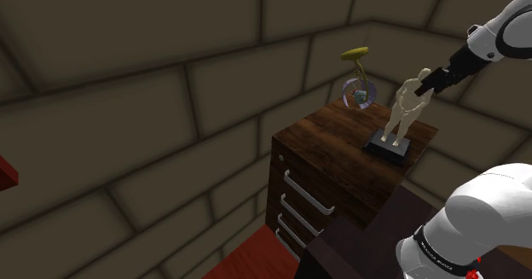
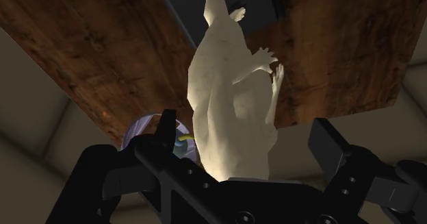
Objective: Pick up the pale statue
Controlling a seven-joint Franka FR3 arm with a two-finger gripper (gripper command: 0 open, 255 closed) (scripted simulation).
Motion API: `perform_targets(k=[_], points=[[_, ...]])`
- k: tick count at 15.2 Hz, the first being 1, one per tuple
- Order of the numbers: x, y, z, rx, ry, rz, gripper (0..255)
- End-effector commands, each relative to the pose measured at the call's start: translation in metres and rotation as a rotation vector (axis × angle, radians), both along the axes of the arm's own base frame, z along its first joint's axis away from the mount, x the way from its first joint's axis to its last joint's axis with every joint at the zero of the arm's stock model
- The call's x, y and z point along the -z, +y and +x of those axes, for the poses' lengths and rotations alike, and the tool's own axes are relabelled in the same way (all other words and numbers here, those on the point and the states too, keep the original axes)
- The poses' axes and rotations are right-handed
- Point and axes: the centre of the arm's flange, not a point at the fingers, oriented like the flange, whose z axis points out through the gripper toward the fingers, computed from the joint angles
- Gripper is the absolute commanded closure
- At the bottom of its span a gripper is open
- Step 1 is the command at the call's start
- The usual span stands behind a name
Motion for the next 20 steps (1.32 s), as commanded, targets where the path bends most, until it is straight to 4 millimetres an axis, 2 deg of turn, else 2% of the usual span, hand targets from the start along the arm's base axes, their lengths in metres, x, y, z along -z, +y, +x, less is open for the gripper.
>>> perform_targets(k=[1, 4, 6, 7, 16, 20], points=[[0.012, -0.001, -0.001, 0.001, -0.001, 0.0, 0], [0.025, -0.001, -0.001, 0.001, -0.001, 0.0, 0], [0.025, -0.001, -0.001, 0.001, -0.001, 0.0, 0], [0.025, -0.001, -0.001, 0.001, -0.001, 0.0, 255], [0.025, -0.001, -0.001, 0.001, -0.001, 0.0, 255], [0.004, -0.001, -0.001, 0.001, -0.001, 0.0, 255]])
